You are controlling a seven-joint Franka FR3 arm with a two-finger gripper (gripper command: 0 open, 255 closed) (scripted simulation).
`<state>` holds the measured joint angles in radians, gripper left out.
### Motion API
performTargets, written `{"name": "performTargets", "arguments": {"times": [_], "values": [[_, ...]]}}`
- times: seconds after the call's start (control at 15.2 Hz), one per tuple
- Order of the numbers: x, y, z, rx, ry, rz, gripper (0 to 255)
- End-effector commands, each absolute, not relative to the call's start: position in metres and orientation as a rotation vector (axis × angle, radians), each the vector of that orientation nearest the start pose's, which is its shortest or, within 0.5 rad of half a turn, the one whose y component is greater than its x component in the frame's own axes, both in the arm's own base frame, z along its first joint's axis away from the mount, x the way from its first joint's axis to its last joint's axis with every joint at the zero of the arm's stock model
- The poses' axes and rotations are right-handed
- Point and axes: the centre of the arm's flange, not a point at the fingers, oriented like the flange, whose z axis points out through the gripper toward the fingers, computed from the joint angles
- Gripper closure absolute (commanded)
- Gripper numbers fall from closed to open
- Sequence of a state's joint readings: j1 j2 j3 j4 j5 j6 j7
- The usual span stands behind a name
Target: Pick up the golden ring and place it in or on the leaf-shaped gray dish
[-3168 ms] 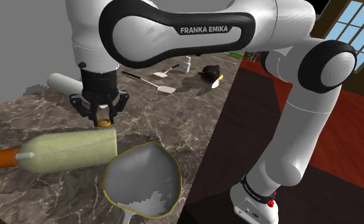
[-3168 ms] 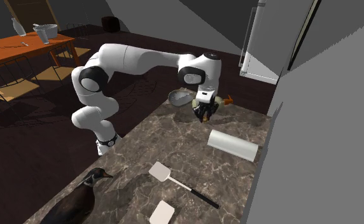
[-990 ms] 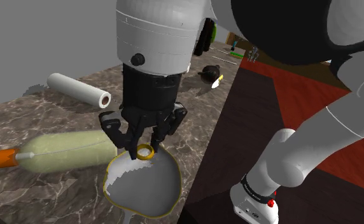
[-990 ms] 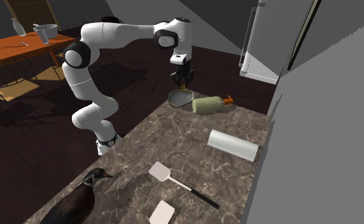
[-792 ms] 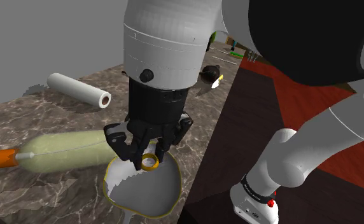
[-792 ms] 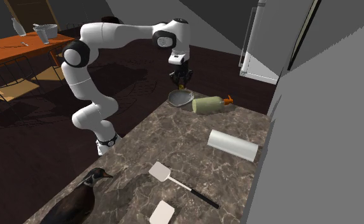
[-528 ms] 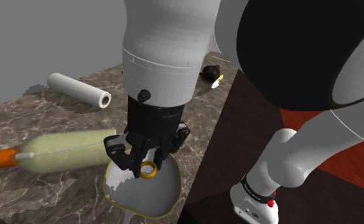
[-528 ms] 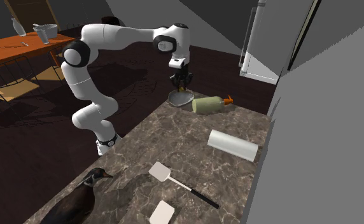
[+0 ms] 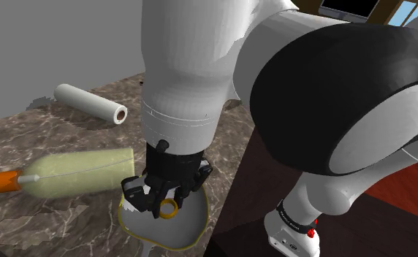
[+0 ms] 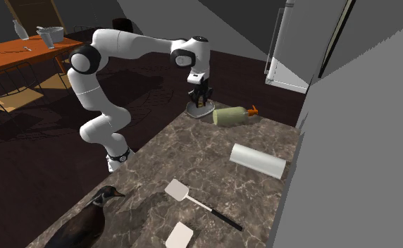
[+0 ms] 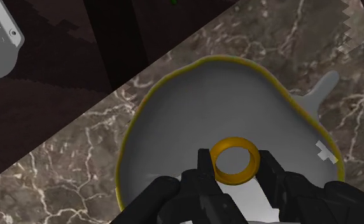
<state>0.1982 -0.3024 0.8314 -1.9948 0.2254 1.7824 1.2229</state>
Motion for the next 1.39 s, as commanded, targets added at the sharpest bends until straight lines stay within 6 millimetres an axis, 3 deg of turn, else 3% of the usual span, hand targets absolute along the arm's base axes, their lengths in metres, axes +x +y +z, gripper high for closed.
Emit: {"name": "performTargets", "arguments": {"times": [0.0, 0.4, 0.46, 0.79, 1.06, 1.32], "values": [[0.208, 0.455, 0.538, -3.114, 0.415, -0.003, 255], [0.208, 0.455, 0.538, -3.115, 0.415, -0.003, 255], [0.208, 0.455, 0.538, -3.115, 0.415, -0.003, 0], [0.208, 0.455, 0.538, -3.115, 0.415, -0.003, 0], [0.208, 0.455, 0.588, -3.114, 0.415, -0.003, 0], [0.208, 0.455, 0.588, -3.114, 0.415, -0.003, 0]]}}
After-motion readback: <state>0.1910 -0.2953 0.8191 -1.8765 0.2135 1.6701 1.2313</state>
